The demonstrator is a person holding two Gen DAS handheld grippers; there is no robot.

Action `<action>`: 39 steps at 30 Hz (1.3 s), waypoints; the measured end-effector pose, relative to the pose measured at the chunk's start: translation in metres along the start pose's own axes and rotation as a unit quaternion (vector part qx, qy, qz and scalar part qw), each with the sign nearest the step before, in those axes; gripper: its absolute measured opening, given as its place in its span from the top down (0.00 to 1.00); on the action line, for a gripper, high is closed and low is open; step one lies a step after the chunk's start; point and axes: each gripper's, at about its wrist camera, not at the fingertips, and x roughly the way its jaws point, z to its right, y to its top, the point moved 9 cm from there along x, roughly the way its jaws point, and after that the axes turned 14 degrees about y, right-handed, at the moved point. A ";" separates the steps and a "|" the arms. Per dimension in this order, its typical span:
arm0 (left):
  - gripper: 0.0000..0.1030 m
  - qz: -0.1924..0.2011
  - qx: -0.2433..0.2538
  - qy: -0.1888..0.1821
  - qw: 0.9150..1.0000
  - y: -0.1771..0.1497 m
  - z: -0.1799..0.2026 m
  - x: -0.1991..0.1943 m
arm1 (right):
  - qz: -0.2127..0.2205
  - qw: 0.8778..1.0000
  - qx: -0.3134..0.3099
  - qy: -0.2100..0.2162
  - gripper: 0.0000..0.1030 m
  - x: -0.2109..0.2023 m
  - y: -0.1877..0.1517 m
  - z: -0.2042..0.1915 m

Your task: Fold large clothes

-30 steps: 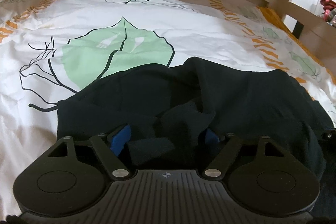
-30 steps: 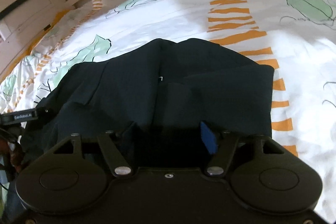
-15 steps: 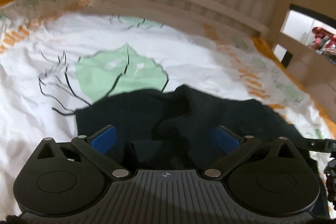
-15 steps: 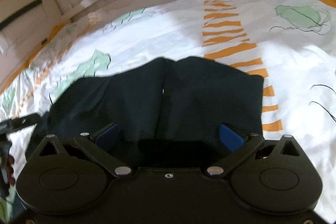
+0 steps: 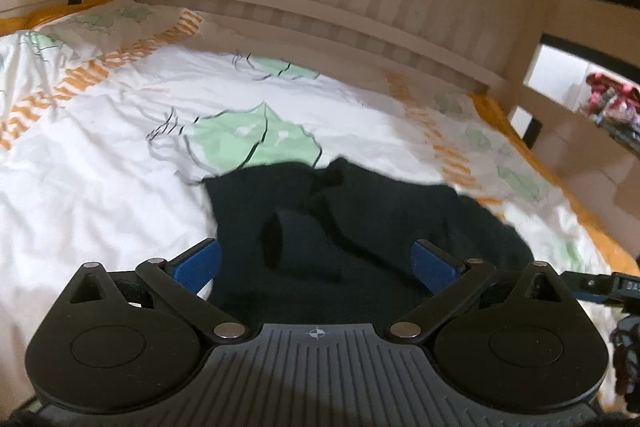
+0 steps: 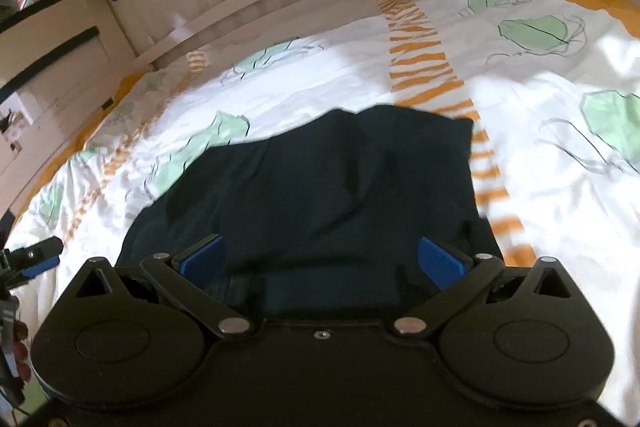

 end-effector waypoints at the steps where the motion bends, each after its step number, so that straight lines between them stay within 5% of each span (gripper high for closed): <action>1: 0.00 -0.005 0.006 0.002 1.000 -0.006 -0.001 -0.005 | -0.003 1.000 -0.002 -0.003 0.01 -0.007 -0.008 -0.003; 10: 0.00 -0.061 0.008 0.018 0.998 -0.062 -0.019 -0.030 | -0.040 0.998 0.019 -0.035 0.01 -0.057 -0.070 0.002; 26: 0.00 -0.158 0.000 0.045 0.986 -0.142 -0.047 -0.033 | -0.071 0.991 0.101 -0.053 0.01 -0.093 -0.118 0.023; 39: 0.00 -0.158 0.009 0.041 0.987 -0.150 -0.047 -0.029 | -0.101 0.988 0.111 -0.033 0.00 -0.076 -0.130 0.027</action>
